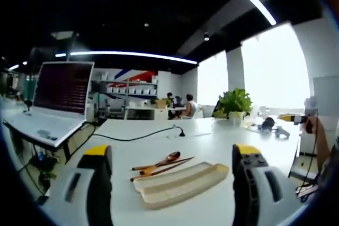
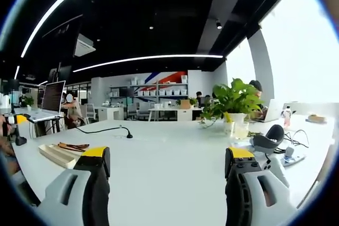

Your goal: Arrange the utensils inside the cutlery case until each visible utensil rests in its matching compartment.

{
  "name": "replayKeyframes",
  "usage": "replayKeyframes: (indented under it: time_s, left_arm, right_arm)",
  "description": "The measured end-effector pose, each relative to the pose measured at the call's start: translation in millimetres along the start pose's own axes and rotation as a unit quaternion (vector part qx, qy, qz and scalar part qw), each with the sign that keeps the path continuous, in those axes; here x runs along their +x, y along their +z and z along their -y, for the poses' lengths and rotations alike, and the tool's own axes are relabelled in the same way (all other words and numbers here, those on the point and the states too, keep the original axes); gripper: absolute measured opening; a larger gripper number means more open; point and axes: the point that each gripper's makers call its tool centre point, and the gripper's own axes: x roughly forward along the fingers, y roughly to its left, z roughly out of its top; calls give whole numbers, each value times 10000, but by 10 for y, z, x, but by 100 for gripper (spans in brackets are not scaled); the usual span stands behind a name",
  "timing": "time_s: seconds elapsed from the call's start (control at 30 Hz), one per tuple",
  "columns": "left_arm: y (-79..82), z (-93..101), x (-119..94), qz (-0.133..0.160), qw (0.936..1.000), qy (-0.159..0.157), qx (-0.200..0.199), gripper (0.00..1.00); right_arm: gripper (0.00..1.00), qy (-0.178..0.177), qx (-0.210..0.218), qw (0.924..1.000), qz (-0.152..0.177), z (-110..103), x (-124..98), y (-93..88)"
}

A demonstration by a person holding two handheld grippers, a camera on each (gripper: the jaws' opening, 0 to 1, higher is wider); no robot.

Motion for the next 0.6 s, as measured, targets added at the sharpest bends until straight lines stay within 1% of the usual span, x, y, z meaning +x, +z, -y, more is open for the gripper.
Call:
replayKeyframes:
  time_s: [0.1,0.27,0.4,0.47,0.57,0.6]
  left_arm:
    - [-11,12,6,-29,10000,-38,11,98]
    - [2,41,22,6,9999,-107,11,98]
    - [-29,34,35,-50,9999,-113,35,98]
    - [-47,28,39,-78,9999,-115,1,98]
    - [-37,44,21,-77,9998,-178,-23,98]
    - [-18,48,13,-37,9998,-190,-31,98]
  right_arm:
    - [93,30,-26,10000,-16,-9,6,-5]
    - [92,24,34,10000,-36,-8,20,-24]
    - [91,64,68,10000,-34,-40,28,-28]
    - [91,65,76,9999,-76,-63,44,-59]
    - [91,47,58,9999,-117,-79,66,-89]
    - [91,48,57,9999,-120,-88,69,-90]
